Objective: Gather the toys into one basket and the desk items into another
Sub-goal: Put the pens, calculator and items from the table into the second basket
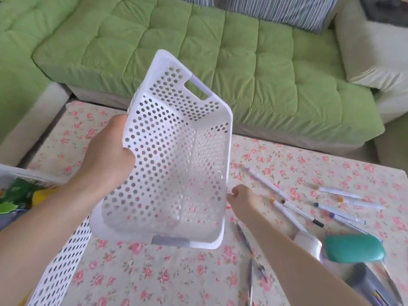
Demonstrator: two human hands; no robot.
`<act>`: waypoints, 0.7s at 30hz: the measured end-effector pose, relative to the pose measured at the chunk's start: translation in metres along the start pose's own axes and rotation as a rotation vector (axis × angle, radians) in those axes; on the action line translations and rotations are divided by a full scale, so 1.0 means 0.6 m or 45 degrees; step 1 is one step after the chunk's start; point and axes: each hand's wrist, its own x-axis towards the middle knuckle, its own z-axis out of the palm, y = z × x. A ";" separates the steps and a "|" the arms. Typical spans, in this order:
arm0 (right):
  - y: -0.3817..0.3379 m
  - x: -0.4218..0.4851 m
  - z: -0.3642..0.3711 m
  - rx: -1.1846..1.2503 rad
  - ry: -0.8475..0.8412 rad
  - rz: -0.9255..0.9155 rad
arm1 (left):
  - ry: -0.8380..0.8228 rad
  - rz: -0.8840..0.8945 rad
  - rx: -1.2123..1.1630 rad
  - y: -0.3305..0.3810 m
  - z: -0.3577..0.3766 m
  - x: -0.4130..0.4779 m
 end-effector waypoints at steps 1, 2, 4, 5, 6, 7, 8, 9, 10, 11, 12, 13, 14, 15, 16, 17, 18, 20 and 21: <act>0.002 0.012 0.009 -0.035 0.017 0.010 | -0.001 -0.004 0.013 -0.001 0.003 0.000; 0.005 0.028 0.023 -0.068 0.029 0.011 | -0.002 -0.019 0.021 -0.007 0.010 0.003; 0.012 0.047 0.043 -0.133 0.063 -0.001 | -0.009 -0.036 0.034 -0.008 0.016 0.002; 0.014 0.056 0.053 -0.181 0.067 -0.014 | -0.009 -0.039 0.042 -0.009 0.019 0.003; 0.015 0.062 0.058 -0.242 0.056 -0.032 | -0.007 -0.039 0.049 -0.008 0.022 0.004; 0.015 0.066 0.060 -0.284 0.037 -0.044 | -0.005 -0.038 0.056 -0.006 0.023 0.007; 0.014 0.070 0.057 -0.310 0.011 -0.053 | 0.002 -0.039 0.053 -0.003 0.024 0.010; 0.013 0.071 0.050 -0.330 -0.020 -0.066 | 0.010 -0.042 0.046 0.000 0.024 0.011; 0.013 0.073 0.041 -0.356 -0.049 -0.081 | 0.012 -0.044 0.034 0.004 0.024 0.012; 0.015 0.077 0.027 -0.375 -0.058 -0.096 | 0.018 -0.045 0.018 0.009 0.024 0.013; 0.017 0.080 0.012 -0.382 -0.044 -0.108 | 0.021 -0.046 0.009 0.013 0.023 0.011; 0.022 0.084 -0.008 -0.388 -0.002 -0.114 | 0.024 -0.040 0.002 0.018 0.023 0.010; 0.028 0.087 -0.028 -0.401 0.054 -0.110 | 0.025 -0.033 -0.001 0.023 0.023 0.007; 0.037 0.091 -0.048 -0.435 0.115 -0.097 | 0.025 -0.022 0.002 0.026 0.024 0.004; 0.048 0.093 -0.067 -0.475 0.174 -0.077 | 0.025 -0.009 0.004 0.031 0.026 0.002; 0.062 0.096 -0.083 -0.514 0.219 -0.057 | 0.025 0.003 0.005 0.034 0.028 -0.001; 0.074 0.098 -0.095 -0.540 0.253 -0.037 | 0.023 0.011 0.007 0.037 0.030 -0.003; 0.099 0.106 -0.108 -0.576 0.277 0.014 | 0.016 0.015 0.008 0.039 0.036 -0.006; 0.111 0.108 -0.110 -0.595 0.259 0.040 | 0.015 0.013 0.010 0.040 0.039 -0.008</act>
